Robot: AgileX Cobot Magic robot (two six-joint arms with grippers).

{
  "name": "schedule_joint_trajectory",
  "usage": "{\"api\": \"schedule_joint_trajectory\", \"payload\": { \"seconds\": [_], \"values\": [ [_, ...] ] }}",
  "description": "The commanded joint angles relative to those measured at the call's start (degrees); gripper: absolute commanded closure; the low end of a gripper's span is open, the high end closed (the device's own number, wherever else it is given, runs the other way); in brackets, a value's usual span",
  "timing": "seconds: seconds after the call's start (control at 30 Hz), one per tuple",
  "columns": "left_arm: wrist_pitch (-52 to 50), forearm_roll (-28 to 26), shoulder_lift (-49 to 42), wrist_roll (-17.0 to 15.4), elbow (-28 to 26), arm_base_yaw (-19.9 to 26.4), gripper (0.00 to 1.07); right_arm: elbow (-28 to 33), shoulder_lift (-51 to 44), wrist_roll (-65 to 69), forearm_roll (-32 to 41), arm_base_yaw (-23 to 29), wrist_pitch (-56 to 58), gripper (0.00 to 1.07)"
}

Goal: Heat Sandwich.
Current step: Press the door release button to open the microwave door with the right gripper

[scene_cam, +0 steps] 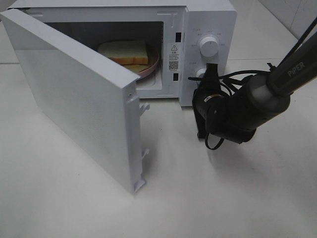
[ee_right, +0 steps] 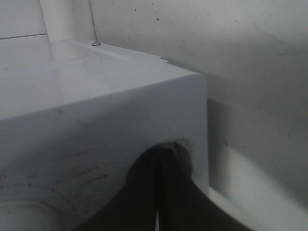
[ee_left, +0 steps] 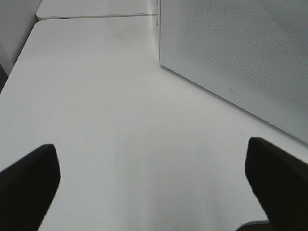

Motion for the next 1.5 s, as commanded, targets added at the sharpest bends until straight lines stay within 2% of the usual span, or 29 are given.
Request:
{"api": "schedule_joint_trajectory", "payload": {
  "seconds": [0.03, 0.3, 0.57, 1.1, 1.5],
  "values": [
    [-0.57, -0.17, -1.2, -0.17, 0.11, -0.29, 0.06, -6.65, -1.66, -0.74, -8.14, -2.46, -22.17, 1.07],
    [-0.57, -0.17, -1.2, -0.17, 0.11, -0.29, 0.06, -6.65, -1.78, -1.09, -8.08, -2.35, -18.85, 1.07],
    [-0.57, -0.17, -1.2, -0.17, 0.11, -0.29, 0.06, -3.95, -3.55, -1.95, -7.05, -2.23, -14.27, 1.07],
    [-0.57, -0.17, -1.2, -0.17, 0.11, -0.29, 0.06, 4.24, -8.14, -3.9, -6.99, 0.4, 6.47, 1.07],
    [-0.57, -0.17, -1.2, -0.17, 0.11, -0.29, 0.06, 7.79, -16.73, -20.17, -6.99, 0.4, 19.6, 1.06]
  ]
}}
